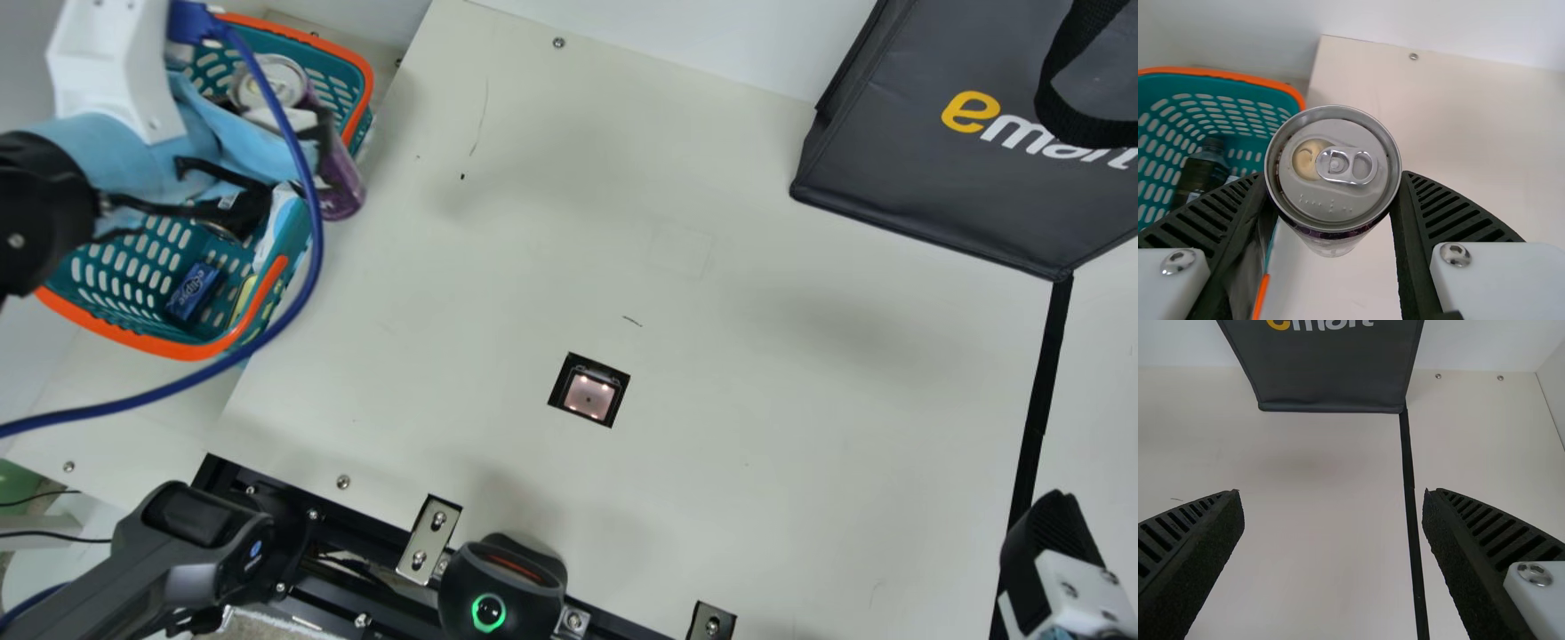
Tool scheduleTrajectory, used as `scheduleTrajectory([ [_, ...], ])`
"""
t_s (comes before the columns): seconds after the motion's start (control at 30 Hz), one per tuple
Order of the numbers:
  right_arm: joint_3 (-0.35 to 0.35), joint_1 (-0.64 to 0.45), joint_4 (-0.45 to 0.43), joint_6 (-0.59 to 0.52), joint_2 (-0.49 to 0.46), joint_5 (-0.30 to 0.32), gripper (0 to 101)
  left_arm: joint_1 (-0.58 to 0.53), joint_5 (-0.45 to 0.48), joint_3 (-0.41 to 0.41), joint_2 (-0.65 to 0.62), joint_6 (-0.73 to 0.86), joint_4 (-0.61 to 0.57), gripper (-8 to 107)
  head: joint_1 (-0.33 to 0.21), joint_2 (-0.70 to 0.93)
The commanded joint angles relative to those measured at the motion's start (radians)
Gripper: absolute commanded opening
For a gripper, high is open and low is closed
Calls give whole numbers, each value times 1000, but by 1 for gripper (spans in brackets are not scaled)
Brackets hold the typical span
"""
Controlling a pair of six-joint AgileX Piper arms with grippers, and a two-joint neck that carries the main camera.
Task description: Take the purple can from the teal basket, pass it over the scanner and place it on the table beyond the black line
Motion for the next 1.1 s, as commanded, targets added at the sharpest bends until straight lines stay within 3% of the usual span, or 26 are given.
scheduleTrajectory([
  [0.0,0,0,0,0,0,0,95,-140,5,1,2,-72,38,-8,-29,2],
  [0.53,0,0,0,0,0,0,95,-625,-6,28,82,-462,240,-8,-29,2],
  [1.07,0,0,0,0,0,-1,95,-889,-140,136,91,-724,360,-8,-29,2],
])
